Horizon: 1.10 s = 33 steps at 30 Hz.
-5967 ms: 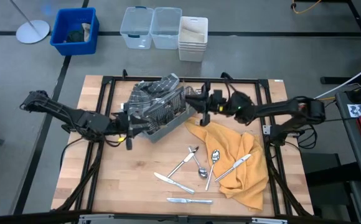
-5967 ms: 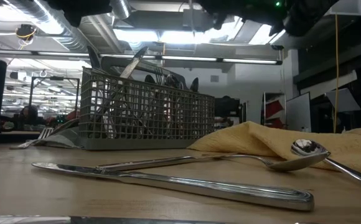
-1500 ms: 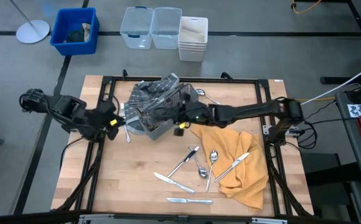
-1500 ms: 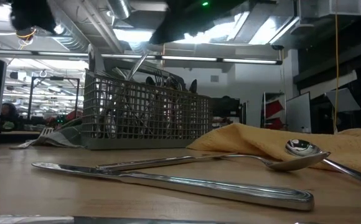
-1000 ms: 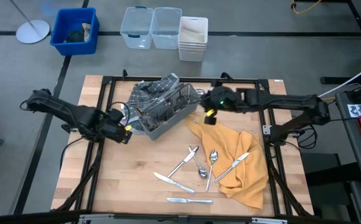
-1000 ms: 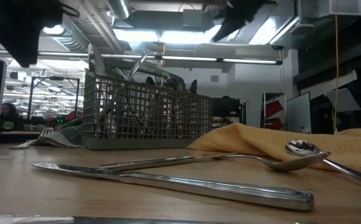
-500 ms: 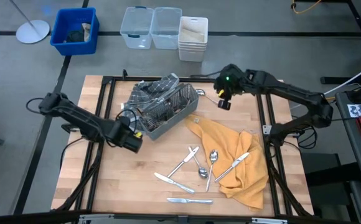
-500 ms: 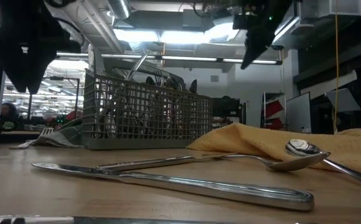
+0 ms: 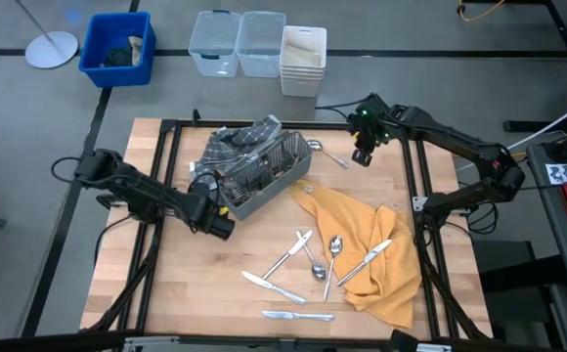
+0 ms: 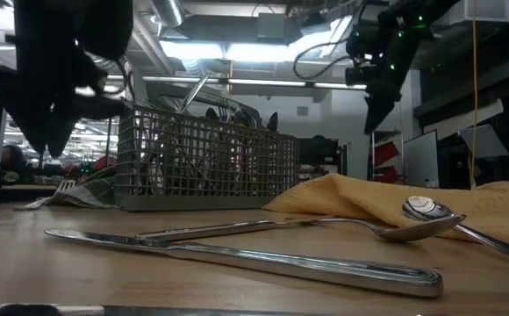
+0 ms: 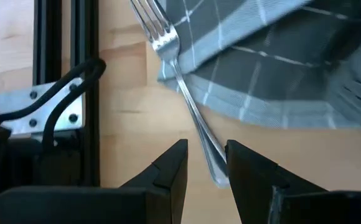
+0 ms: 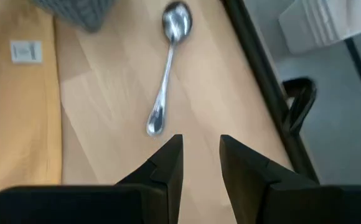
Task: Sort silverware
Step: Put the silver fork into the gray silverware basket
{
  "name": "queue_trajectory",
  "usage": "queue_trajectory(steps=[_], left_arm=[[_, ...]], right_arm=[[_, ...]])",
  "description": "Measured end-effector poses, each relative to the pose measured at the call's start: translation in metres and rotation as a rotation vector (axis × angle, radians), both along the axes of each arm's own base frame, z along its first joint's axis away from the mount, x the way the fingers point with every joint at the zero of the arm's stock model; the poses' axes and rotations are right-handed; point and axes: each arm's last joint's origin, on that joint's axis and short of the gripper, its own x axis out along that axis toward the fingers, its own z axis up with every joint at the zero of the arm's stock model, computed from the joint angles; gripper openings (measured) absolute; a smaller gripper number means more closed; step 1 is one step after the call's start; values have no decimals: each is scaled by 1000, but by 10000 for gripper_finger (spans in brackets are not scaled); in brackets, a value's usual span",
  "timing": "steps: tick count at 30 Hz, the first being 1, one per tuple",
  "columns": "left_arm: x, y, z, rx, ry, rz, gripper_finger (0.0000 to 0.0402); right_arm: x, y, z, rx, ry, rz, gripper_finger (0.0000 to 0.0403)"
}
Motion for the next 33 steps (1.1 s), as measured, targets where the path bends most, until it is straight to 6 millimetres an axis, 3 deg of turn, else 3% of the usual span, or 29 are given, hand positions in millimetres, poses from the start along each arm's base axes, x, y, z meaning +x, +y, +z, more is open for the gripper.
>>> queue_trajectory(steps=[6, 15, 24, 33], left_arm=[[-10, 17, -31, -19, 9, 40, 100], [-27, 34, -67, -32, -30, 90, 100], [-30, 36, -67, -45, -35, 67, 94], [-30, 36, -67, -58, -34, 63, 12]], right_arm=[[-3, 2, -15, 17, 38, 20, 108], [1, -1, -13, -20, -5, 21, 108], [1, -2, -13, -22, -8, 21, 108], [1, -2, -12, -22, -8, 21, 108]])
